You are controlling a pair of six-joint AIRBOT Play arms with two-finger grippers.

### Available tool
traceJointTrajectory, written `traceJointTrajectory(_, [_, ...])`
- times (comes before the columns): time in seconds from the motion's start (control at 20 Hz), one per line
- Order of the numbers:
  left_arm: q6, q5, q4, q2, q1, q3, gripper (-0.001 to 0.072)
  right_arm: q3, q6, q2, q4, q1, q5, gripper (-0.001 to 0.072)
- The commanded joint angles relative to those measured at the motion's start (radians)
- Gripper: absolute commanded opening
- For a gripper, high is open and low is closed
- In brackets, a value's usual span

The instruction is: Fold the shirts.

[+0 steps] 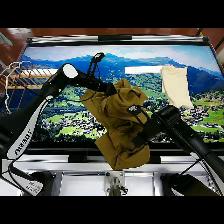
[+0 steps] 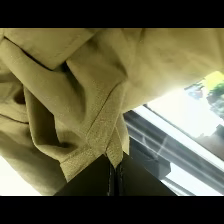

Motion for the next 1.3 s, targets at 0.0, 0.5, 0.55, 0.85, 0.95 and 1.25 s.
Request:
traceJointTrajectory(0.0, [-0.006, -0.005, 0.0, -0.023, 0.0, 0.019, 0.072, 0.015, 0.011, 0.004, -0.03, 0.001, 0.011, 0.0085])
traceJointTrajectory(0.5, [-0.006, -0.124, -0.004, -0.117, -0.03, 0.079, 0.005, 0.019, 0.047, 0.007, -0.031, 0.001, 0.009, 0.0086])
traceJointTrajectory(0.55, [-0.006, -0.131, -0.004, -0.088, -0.013, 0.126, 0.005, 0.041, 0.029, 0.012, -0.046, 0.001, -0.009, 0.0086])
traceJointTrajectory(0.85, [-0.069, -0.008, -0.003, 0.211, 0.183, 0.487, 0.0051, 0.515, 0.03, 0.131, -0.392, 0.0, 0.031, 0.0086])
traceJointTrajectory(0.95, [-0.165, 0.08, -0.003, 0.371, 0.251, 0.439, 0.005, 0.72, 0.032, 0.162, -0.385, 0.001, 0.158, 0.0086])
traceJointTrajectory(1.25, [-0.216, 0.196, 0.043, 0.742, 0.316, 0.356, 0.0051, 1.029, 0.033, 0.2, -0.238, 0.001, 0.48, 0.0086])
